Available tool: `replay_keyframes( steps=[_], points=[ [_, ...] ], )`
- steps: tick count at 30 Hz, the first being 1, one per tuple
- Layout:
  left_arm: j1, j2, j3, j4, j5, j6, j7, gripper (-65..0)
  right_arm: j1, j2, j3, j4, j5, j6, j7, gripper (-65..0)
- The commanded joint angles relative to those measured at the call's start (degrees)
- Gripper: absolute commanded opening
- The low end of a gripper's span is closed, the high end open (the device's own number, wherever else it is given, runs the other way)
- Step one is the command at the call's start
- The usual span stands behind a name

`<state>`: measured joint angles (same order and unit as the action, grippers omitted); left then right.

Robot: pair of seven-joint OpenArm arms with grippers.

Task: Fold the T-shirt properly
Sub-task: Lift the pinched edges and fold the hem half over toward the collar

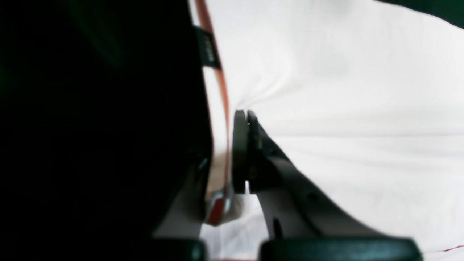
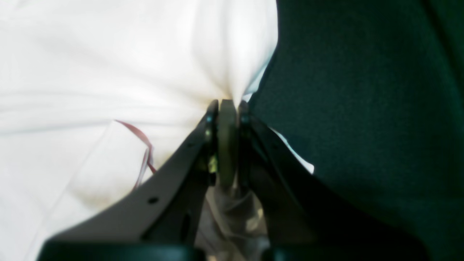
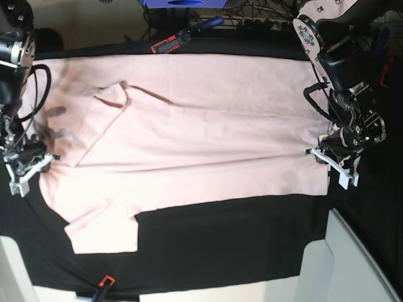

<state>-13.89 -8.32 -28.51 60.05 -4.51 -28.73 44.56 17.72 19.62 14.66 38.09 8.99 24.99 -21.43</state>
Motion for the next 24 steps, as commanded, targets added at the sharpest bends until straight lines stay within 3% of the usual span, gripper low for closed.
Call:
replay_keyframes(
  steps=[1,9,11,15,18,24],
  points=[
    [-1.1,-1.0,0.0,2.1,-0.3,0.1,-1.1,-65.0,1.3,1.2,0.3,1.5,0.3,-0.2,1.0,-64.9],
    [1.5,0.4,0.0,7.6,-0.3,0.1,-0.9,-65.0,-2.0,1.1,0.4,9.9,0.3,-0.2,0.9,-64.9],
    [1.5,0.8,0.0,8.7,-0.3,0.1,1.3,-65.0,-2.8,1.1,0.4,11.3,0.3,-0.2,0.1,-64.9],
    [2.3,1.0,0.0,12.8,-0.3,-3.0,4.0,-65.0,-4.2,1.0,0.4,14.0,0.3,-0.2,-1.6,-64.9],
    [2.8,1.1,0.0,15.5,-0.3,-3.2,6.1,-65.0,-5.7,0.5,0.4,16.6,0.3,-0.2,-1.7,-64.9],
    [6.3,1.1,0.0,19.2,-0.3,-3.2,6.7,-65.0,-7.8,0.1,0.4,21.1,0.4,-0.2,-6.9,-64.9]
  ],
)
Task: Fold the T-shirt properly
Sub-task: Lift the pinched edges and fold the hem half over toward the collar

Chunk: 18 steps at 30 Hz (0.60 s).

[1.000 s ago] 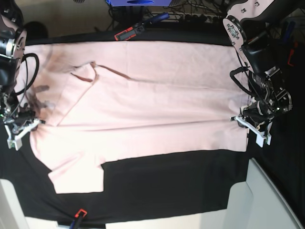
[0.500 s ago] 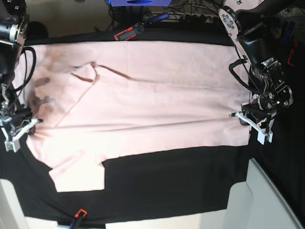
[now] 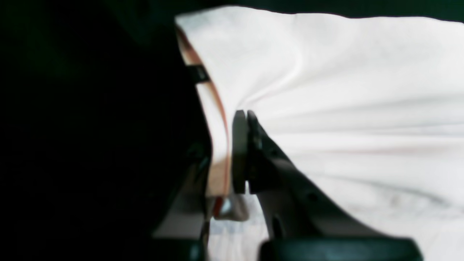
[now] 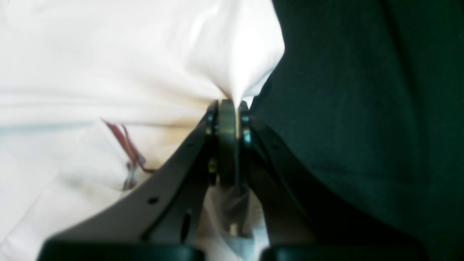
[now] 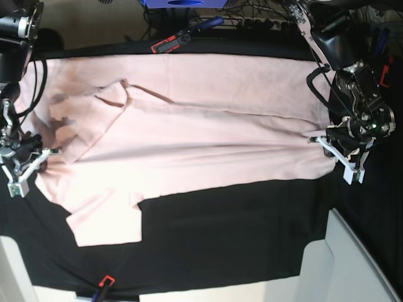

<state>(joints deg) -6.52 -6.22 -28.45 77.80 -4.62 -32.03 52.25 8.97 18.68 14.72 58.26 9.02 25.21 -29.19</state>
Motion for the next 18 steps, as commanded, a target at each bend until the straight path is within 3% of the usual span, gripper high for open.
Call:
replay_keyframes(
  steps=[1,7,18],
  points=[
    [-0.3,-1.0,-0.1,2.3,-0.2,0.1,-1.0,-65.0,0.3,1.0,0.4,2.2,0.3,-0.4,0.4,-64.9],
    [3.8,-1.0,-0.1,5.4,-0.2,0.1,-1.0,-65.0,-3.0,-0.3,4.7,9.5,0.3,-0.4,-5.4,-64.9],
    [13.3,-1.0,4.0,13.1,-0.1,0.1,-1.0,-65.0,-10.2,-3.6,4.8,17.8,0.3,-0.5,-10.4,-64.9]
  ],
)
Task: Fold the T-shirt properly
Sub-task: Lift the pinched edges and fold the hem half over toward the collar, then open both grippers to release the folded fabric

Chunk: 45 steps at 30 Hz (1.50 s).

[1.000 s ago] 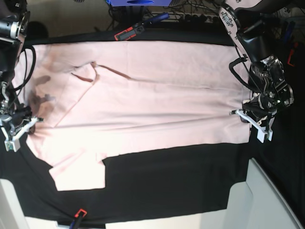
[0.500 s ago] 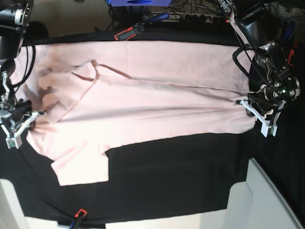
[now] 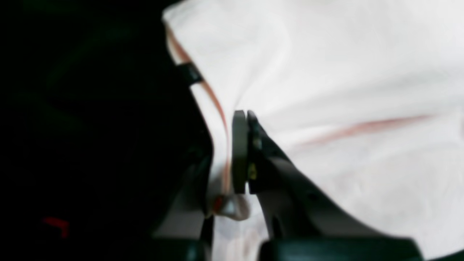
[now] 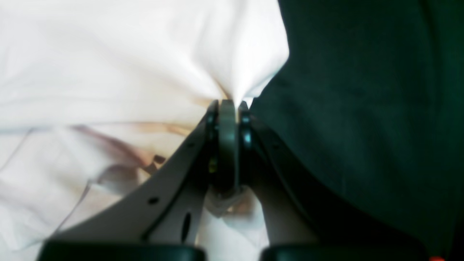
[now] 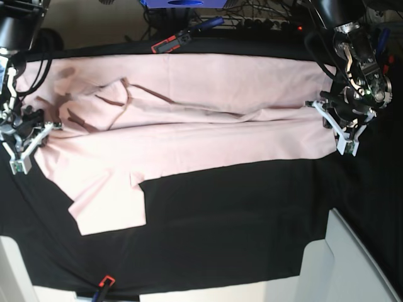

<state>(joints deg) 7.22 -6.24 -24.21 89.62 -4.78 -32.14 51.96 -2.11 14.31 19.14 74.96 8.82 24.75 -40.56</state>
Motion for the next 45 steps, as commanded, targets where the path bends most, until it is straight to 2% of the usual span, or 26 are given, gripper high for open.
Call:
replay_keyframes(
  steps=[1,6,11,13,14,16,18,20,25,29,33,36,40,45],
  points=[
    [0.3,-1.0,-0.3,1.6,0.2,0.2,-0.7,-65.0,0.0,0.2,0.4,1.7,0.5,-0.2,0.9,-64.9],
    [2.1,-1.2,-1.0,2.1,0.5,0.2,-0.7,-65.0,-2.1,-1.7,4.1,4.6,0.4,-0.2,0.3,-64.7],
    [2.4,-1.4,-1.0,2.1,0.6,0.2,-0.7,-65.0,-1.8,-2.1,7.6,6.1,0.2,-0.2,-4.8,-64.3],
    [2.4,-1.4,-1.0,2.1,0.6,0.2,-0.1,-65.0,-1.9,-2.0,7.7,7.3,0.2,-0.2,-5.6,-59.9],
    [2.1,-1.4,-1.0,2.1,0.6,0.2,1.2,-64.2,-2.0,-2.0,7.7,8.3,0.2,-0.2,-6.1,-55.4],
    [1.8,-1.4,-1.1,2.3,0.5,0.2,4.2,-56.1,-2.2,-2.1,7.6,10.4,0.2,-0.2,-7.8,-43.2],
    [1.8,-1.4,-1.1,4.1,0.5,0.2,4.9,-44.8,-2.9,-2.3,7.7,12.7,0.2,-0.2,-8.8,-31.9],
    [2.4,-1.4,-1.1,7.0,0.5,0.2,5.0,-38.0,-4.0,-2.6,7.7,16.7,0.2,-0.2,-9.2,-25.1],
    [3.9,-1.2,-5.4,13.5,0.5,0.2,8.7,-36.4,-4.9,-3.7,7.7,23.2,0.2,-0.3,-9.8,-24.4],
    [1.0,-1.8,-8.5,13.7,0.7,0.2,9.2,-36.3,-0.1,-3.7,7.2,22.6,0.1,-0.3,-12.2,-24.2],
    [-2.1,-2.6,-8.5,10.8,0.7,0.2,9.3,-36.1,6.8,-1.9,6.1,14.2,0.1,-0.2,-12.8,-24.1],
    [-4.5,-3.0,-8.6,7.6,0.7,0.2,9.3,-36.1,12.9,0.9,2.4,1.7,0.1,0.0,-11.6,-24.1],
    [-5.5,-3.5,-8.6,5.5,0.7,0.2,9.3,-36.4,19.2,3.8,-0.2,-15.6,0.1,0.0,-2.7,-23.9],
    [-5.6,-4.7,-8.6,3.3,0.7,0.2,9.2,-36.6,25.1,6.5,-4.1,-34.7,0.1,0.0,6.6,-15.4]
  ],
)
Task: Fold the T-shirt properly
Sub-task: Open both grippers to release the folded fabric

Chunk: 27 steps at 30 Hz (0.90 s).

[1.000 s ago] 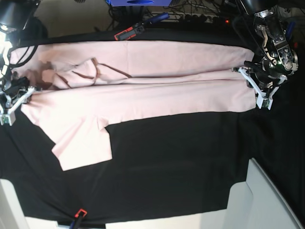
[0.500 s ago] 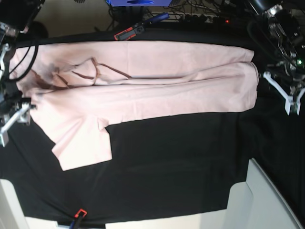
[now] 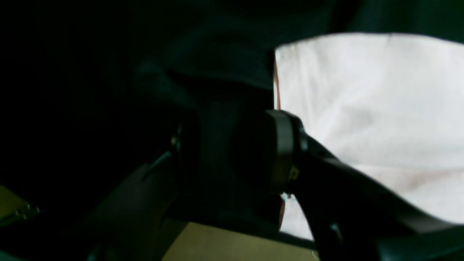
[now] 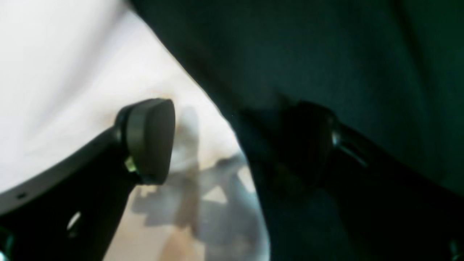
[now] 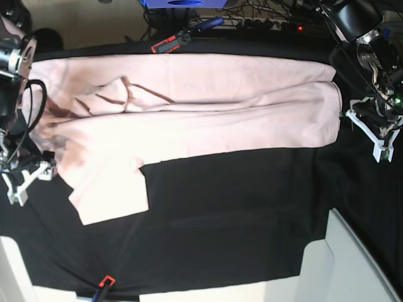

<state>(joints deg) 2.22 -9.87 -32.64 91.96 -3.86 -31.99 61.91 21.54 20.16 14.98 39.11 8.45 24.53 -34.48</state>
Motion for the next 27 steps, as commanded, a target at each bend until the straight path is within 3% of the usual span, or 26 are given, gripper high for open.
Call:
replay_keyframes(
  steps=[1,5,12,18,20,27],
  points=[
    [-0.6,-1.3,-0.3,0.7,-0.2,0.0,-0.8,-36.6,2.2,1.1,-0.3,-2.4,0.5,0.2,2.9,-15.4],
    [-0.6,-1.9,-0.3,0.5,-0.2,0.0,-0.8,-36.6,3.6,1.8,-3.0,-10.6,0.5,0.2,8.9,-15.4],
    [-1.9,-2.0,-0.4,0.4,-0.2,0.0,-0.7,-36.3,3.5,0.5,-4.3,-11.7,0.6,0.2,8.9,-16.0],
    [-6.1,-1.8,-0.5,-6.7,-0.2,0.0,-0.7,-36.1,2.8,-0.8,-4.2,-11.4,0.7,0.3,6.1,-34.0],
    [-7.5,-1.8,-0.3,-9.6,-0.2,0.0,-0.7,-36.1,2.6,-1.0,-4.3,-11.4,0.7,0.3,5.9,-36.9],
    [-9.5,-1.6,-0.2,-13.0,-0.2,0.0,-0.9,-36.1,1.8,-1.2,-4.4,-11.2,0.7,0.3,4.1,-37.1]
  ],
)
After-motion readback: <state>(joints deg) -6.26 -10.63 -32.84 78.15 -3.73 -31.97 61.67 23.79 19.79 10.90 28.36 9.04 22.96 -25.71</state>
